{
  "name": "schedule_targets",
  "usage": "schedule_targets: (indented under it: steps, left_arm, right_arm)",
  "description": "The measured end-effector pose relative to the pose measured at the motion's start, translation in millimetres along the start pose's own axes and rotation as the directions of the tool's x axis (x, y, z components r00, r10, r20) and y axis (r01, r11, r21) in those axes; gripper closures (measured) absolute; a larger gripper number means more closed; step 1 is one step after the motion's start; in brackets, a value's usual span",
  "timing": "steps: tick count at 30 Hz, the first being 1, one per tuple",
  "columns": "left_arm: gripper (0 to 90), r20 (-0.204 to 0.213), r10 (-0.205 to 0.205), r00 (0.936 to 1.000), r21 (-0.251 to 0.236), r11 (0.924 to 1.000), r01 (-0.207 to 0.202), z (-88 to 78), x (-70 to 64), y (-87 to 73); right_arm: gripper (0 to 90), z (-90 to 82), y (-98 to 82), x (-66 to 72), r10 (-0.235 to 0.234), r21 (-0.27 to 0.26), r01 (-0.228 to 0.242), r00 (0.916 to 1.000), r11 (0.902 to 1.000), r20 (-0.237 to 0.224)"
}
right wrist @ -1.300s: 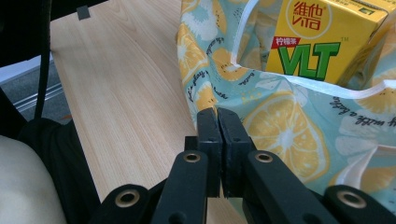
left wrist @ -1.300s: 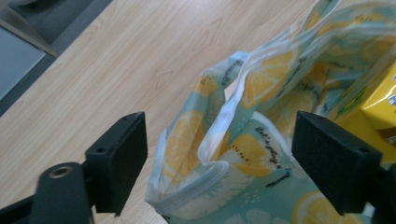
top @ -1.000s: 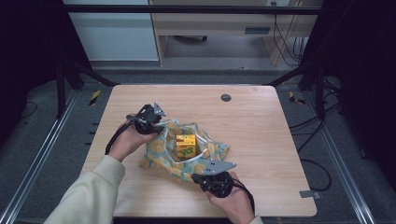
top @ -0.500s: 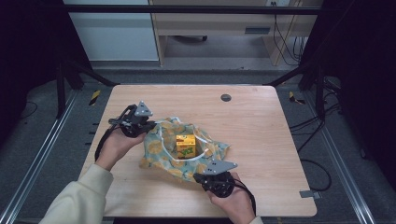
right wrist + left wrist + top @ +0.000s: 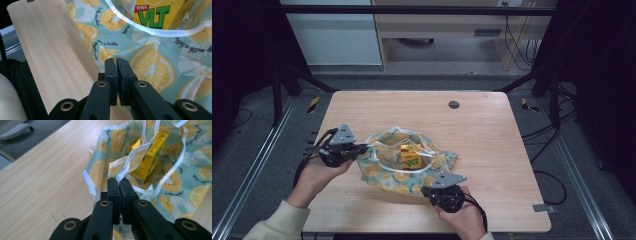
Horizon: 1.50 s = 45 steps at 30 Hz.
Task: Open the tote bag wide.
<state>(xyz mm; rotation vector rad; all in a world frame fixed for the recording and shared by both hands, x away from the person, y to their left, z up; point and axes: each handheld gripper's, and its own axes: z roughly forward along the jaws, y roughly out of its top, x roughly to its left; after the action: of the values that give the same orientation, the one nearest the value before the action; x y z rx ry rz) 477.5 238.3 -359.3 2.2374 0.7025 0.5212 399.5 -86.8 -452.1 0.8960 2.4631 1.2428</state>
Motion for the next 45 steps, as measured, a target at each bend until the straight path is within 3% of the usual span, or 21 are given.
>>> schedule_targets:
  steps: [4, 9, 16, 18, 19, 20, 24, 25, 26, 29, 30, 33, 34, 39, 41, 42, 45]
  left_arm:
    - [88.6, 0.011, -0.002, 0.9999, 0.009, 1.0, 0.002, 0.4, -2.5, -9.2]
    - [88.6, 0.017, -0.011, 0.9998, 0.022, 0.9997, 0.011, 2.3, -1.7, -15.8]
    - [88.6, 0.022, 0.0, 0.9998, 0.048, 0.9988, -0.001, 3.7, -3.1, -21.1]
    - [88.6, 0.024, 0.003, 0.9997, 0.061, 0.9981, -0.005, 4.9, -3.7, -24.1]
    - [88.6, 0.024, 0.003, 0.9997, 0.061, 0.9981, -0.005, 4.9, -3.7, -24.1]
    - [88.6, 0.026, 0.002, 0.9997, 0.065, 0.9979, -0.004, 5.1, -3.3, -24.8]
    - [88.7, 0.026, 0.006, 0.9996, 0.075, 0.9971, -0.008, 6.0, -2.8, -25.4]
    - [88.6, 0.028, 0.008, 0.9996, 0.076, 0.997, -0.01, 6.3, -3.1, -25.2]
    - [88.6, 0.027, 0.007, 0.9996, 0.075, 0.9972, -0.009, 6.5, -3.1, -25.2]
    - [88.6, 0.027, 0.003, 0.9996, 0.072, 0.9974, -0.005, 6.2, -2.9, -25.8]
    - [88.6, 0.028, 0.001, 0.9996, 0.068, 0.9977, -0.003, 5.7, -2.8, -26.2]
    - [88.6, 0.029, -0.005, 0.9996, 0.06, 0.9982, 0.003, 3.1, -2.8, -27.9]
    - [88.6, 0.039, -0.009, 0.9992, 0.05, 0.9987, 0.007, 0.4, -3.9, -29.9]
    - [88.5, 0.054, 0.0, 0.9986, 0.038, 0.9993, -0.002, -1.9, -13.3, -38.4]
    - [88.4, 0.06, 0.016, 0.9981, 0.056, 0.9982, -0.019, 2.6, -19.1, -45.7]
    - [88.4, 0.065, 0.022, 0.9977, 0.082, 0.9963, -0.027, 10.8, -24.2, -54.2]
    - [88.4, 0.078, 0.012, 0.9969, 0.098, 0.995, -0.019, 20.4, -27.7, -63.1]
  right_arm:
    - [85.6, 1.1, -0.7, -1.5, 0.001, 0.008, -0.001, 0.9999, 1.0, 0.011]
    - [77.3, -0.6, 0.4, -2.9, 0.007, 0.0, -0.007, 0.9997, 1.0, 0.022]
    - [62.6, -13.9, 9.1, -12.0, 0.021, -0.061, -0.016, 0.996, 0.998, 0.087]
    - [57.2, -21.9, 15.0, -24.4, 0.039, -0.095, -0.026, 0.9885, 0.9952, 0.146]
    - [57.2, -21.9, 15.0, -24.4, 0.039, -0.095, -0.026, 0.9885, 0.9952, 0.146]
    - [55.2, -25.6, 18.5, -33.4, 0.041, -0.102, -0.023, 0.9837, 0.9945, 0.175]
    - [52.2, -25.6, 22.3, -46.6, 0.046, -0.094, -0.027, 0.9771, 0.9952, 0.208]
    - [50.0, -21.0, 24.8, -57.6, 0.038, -0.07, -0.022, 0.9711, 0.9973, 0.236]
    - [50.2, -19.2, 25.3, -61.1, 0.044, -0.067, -0.028, 0.9702, 0.9973, 0.238]
    - [51.8, -13.6, 26.6, -69.1, 0.054, -0.05, -0.044, 0.9739, 0.9978, 0.22]
    - [57.1, -12.3, 27.1, -70.2, 0.058, -0.046, -0.049, 0.975, 0.9977, 0.215]
    - [83.9, -16.8, 29.7, -66.4, 0.043, -0.06, -0.034, 0.9873, 0.9976, 0.153]
    - [87.1, -19.7, 29.9, -64.6, 0.041, -0.065, -0.032, 0.9889, 0.9974, 0.143]
    - [90.0, -35.8, 26.9, -52.5, 0.03, -0.078, -0.021, 0.994, 0.9967, 0.105]
    - [90.0, -41.8, 21.5, -44.4, 0.031, -0.079, -0.025, 0.9967, 0.9965, 0.076]
    - [90.0, -41.1, 15.5, -38.8, 0.02, -0.057, -0.017, 0.9981, 0.9983, 0.058]
    - [90.0, -36.3, 7.1, -34.2, 0.016, -0.019, -0.015, 0.9989, 0.9997, 0.043]
